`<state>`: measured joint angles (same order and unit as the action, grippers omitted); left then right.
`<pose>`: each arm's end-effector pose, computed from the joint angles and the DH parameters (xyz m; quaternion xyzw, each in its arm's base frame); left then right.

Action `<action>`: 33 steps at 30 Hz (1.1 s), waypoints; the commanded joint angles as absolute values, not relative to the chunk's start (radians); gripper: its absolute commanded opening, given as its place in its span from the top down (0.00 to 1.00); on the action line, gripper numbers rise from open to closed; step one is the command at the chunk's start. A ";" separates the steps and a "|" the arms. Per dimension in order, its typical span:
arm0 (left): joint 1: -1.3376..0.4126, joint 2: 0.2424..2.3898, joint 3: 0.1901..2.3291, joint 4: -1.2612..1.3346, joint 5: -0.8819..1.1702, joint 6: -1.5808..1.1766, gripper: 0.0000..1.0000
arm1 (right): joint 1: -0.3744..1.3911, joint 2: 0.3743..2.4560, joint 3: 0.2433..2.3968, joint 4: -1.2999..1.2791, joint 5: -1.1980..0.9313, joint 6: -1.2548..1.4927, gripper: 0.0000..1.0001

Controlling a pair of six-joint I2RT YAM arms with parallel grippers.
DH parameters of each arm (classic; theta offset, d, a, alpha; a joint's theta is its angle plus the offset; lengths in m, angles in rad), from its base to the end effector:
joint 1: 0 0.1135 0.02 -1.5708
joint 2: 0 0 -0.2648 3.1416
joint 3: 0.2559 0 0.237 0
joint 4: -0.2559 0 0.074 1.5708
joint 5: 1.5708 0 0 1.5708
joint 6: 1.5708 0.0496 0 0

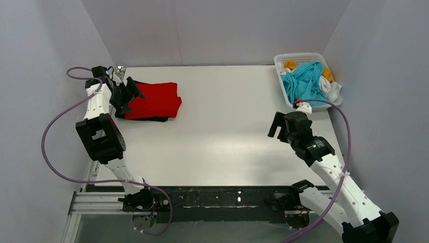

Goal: Fold and stack the t-shirts
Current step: Put the neatly folded tshirt into the corner of the board with the left arm

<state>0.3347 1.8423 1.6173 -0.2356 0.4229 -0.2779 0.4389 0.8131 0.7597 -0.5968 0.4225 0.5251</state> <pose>0.4173 0.1236 0.3229 -0.1451 0.8256 -0.1637 0.5201 0.1581 0.0517 0.2813 0.1308 0.8712 0.0349 0.4719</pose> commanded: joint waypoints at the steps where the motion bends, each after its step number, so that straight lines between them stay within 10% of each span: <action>1: 0.405 1.933 1.693 -0.304 0.480 -0.307 0.02 | 0.435 0.781 0.752 -0.552 0.427 0.503 0.02; 21: 0.414 2.230 1.935 -0.387 0.667 -0.149 0.17 | 0.436 0.815 0.729 -0.551 0.453 0.510 0.03; 33: 0.411 2.260 1.973 -0.452 0.448 -0.057 0.16 | 0.436 0.836 0.728 -0.565 0.452 0.506 0.03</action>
<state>0.4152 2.2547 1.9316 -0.3256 0.4946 -0.1074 0.4389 0.8394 0.7101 -0.5797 0.4286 0.5159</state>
